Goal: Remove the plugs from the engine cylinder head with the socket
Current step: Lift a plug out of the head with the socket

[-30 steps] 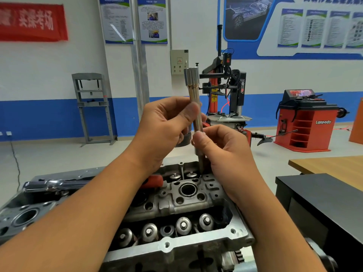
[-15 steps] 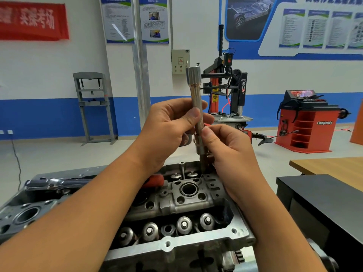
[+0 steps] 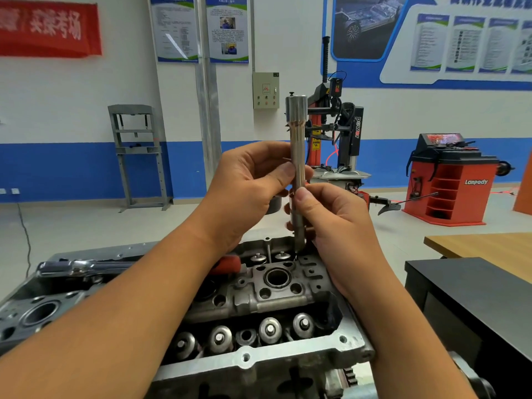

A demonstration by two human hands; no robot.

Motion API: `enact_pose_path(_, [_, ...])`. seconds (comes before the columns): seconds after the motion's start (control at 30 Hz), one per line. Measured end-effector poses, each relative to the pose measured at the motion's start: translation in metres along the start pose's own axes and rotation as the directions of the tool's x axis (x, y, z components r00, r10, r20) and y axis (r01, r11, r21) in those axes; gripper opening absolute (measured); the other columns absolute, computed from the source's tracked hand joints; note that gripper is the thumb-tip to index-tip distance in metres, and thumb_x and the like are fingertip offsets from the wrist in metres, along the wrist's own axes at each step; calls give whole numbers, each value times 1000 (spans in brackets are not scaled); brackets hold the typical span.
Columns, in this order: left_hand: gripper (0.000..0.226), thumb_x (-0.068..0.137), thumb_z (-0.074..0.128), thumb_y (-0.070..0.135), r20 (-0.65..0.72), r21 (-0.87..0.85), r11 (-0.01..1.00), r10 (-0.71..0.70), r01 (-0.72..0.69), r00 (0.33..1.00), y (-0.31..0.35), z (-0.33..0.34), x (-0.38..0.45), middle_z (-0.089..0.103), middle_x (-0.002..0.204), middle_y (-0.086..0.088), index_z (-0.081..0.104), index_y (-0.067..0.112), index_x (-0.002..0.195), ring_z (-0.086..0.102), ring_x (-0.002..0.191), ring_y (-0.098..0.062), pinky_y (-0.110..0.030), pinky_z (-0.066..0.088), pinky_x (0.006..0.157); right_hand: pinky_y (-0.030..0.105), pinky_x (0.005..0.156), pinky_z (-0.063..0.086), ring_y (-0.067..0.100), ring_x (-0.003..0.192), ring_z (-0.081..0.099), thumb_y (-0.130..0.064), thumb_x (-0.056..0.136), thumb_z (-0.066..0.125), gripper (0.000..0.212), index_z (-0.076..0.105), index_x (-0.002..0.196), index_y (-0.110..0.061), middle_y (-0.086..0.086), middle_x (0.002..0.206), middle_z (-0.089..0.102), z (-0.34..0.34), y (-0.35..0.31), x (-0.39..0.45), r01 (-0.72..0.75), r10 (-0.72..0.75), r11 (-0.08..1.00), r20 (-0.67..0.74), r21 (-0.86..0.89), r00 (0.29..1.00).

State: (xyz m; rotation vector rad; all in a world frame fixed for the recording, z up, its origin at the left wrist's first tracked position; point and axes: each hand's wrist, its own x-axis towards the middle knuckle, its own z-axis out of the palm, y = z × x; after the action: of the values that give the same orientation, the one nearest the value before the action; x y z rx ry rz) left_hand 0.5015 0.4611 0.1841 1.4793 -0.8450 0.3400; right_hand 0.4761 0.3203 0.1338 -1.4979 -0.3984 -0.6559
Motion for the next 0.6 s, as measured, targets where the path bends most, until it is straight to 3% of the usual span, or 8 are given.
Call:
enact_pose_path(0.1, [20, 99, 62, 0, -35, -4, 1000, 6, -6, 999, 0, 0, 0, 81, 97, -9, 71, 12, 112, 74, 100, -40, -74, 51, 92, 65, 75, 59, 21, 70, 68, -43, 83, 73, 14, 76, 87, -30, 6, 77, 75, 0, 0, 0, 4, -4, 1000, -29, 7, 1000])
enact_pose_path(0.2, [20, 98, 64, -1, -48, -46, 999, -14, 11, 999, 1, 1, 0, 81, 93, -7, 71, 14, 109, 64, 103, -57, -84, 43, 89, 51, 68, 62, 23, 69, 71, -46, 72, 84, 30, 73, 84, -21, 5, 76, 75, -3, 1, 0, 15, -15, 1000, -82, -5, 997])
enact_pose_path(0.27, [20, 96, 66, 1, -42, -53, 999, -8, 6, 999, 3, 2, 0, 80, 93, -6, 71, 16, 109, 59, 101, -63, -83, 43, 86, 40, 61, 60, 20, 66, 71, -43, 69, 88, 33, 70, 80, -18, 5, 72, 74, -6, 3, 0, 34, -36, 999, -97, -18, 995])
enact_pose_path(0.37, [20, 94, 69, 7, -37, -15, 1000, 2, -3, 999, 6, 4, 0, 80, 96, -9, 71, 20, 109, 62, 98, -61, -74, 49, 78, 29, 57, 57, 18, 64, 69, -39, 66, 91, 32, 68, 78, -19, 3, 71, 73, -8, 4, 1, 47, -52, 998, -106, -45, 993])
enact_pose_path(0.5, [19, 95, 67, 12, -29, 0, 1000, -3, 3, 1000, 8, 4, 0, 79, 97, -8, 71, 22, 110, 65, 93, -54, -62, 52, 78, 46, 65, 61, 22, 68, 70, -39, 77, 82, 24, 73, 84, -18, 6, 75, 75, -6, 4, 1, 23, -26, 999, -72, -42, 997])
enact_pose_path(0.6, [22, 101, 62, 7, -16, 25, 999, -28, 29, 999, 5, 3, 0, 80, 95, 3, 69, 20, 117, 72, 101, -35, -68, 52, 89, 52, 70, 61, 23, 71, 71, -42, 85, 72, 19, 79, 86, -24, 4, 78, 76, -2, 3, 1, 19, -22, 997, -34, -72, 999])
